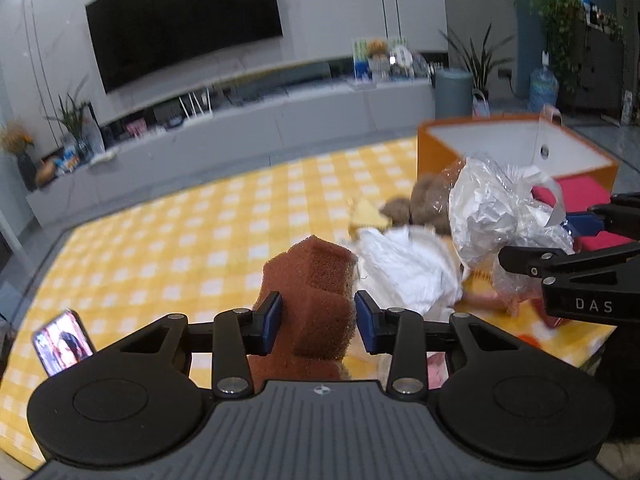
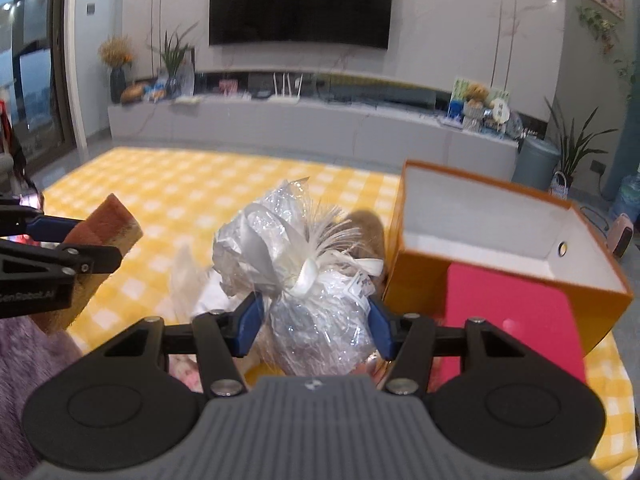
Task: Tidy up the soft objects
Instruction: 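Carry the sponge into the orange box and open the left tool while the right tool drops the bag there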
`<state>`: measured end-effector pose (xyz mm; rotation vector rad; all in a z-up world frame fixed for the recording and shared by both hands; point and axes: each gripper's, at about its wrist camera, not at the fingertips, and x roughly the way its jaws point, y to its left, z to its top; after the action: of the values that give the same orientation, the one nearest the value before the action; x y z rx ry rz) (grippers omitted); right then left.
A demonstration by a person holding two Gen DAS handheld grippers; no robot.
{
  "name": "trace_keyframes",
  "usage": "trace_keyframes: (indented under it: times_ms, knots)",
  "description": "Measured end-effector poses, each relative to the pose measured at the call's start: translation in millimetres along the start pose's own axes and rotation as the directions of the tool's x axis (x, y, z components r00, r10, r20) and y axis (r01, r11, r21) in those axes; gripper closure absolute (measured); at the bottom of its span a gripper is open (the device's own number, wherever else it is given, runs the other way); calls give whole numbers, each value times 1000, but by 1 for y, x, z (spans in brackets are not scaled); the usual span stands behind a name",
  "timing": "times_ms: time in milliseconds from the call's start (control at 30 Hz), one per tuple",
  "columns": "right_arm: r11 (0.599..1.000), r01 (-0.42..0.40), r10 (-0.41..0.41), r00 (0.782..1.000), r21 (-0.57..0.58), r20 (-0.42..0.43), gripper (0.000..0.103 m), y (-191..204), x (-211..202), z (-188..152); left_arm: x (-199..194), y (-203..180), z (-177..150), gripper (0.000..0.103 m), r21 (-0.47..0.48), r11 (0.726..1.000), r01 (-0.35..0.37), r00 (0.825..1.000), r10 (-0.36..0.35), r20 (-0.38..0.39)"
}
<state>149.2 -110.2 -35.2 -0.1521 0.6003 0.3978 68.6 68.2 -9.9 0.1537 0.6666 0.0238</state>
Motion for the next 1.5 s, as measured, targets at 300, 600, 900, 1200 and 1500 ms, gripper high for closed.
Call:
trace_keyframes:
  times_ms: [300,600,900,1200,1500]
  knots:
    - [1000,-8,7,998,20,59,47,-25,-40,36,-19,-14,53,58,-89,975,205,974,-194,122]
    - [994,113,-113,993,-4,-18,47,-98,-44,102,17,-43,125,58,-140,897,419,899,-388,203]
    - [978,169,-185,973,-121,-139,46,-168,4,145,97,-76,174,58,-198,824,531,847,-506,165]
    - [981,195,-190,929,-17,-317,46,-225,106,133,180,-103,175,58,-240,820,519,846,-533,10]
    - [983,180,-148,886,31,-440,45,-234,170,101,216,-122,157,59,-199,846,494,851,-518,-86]
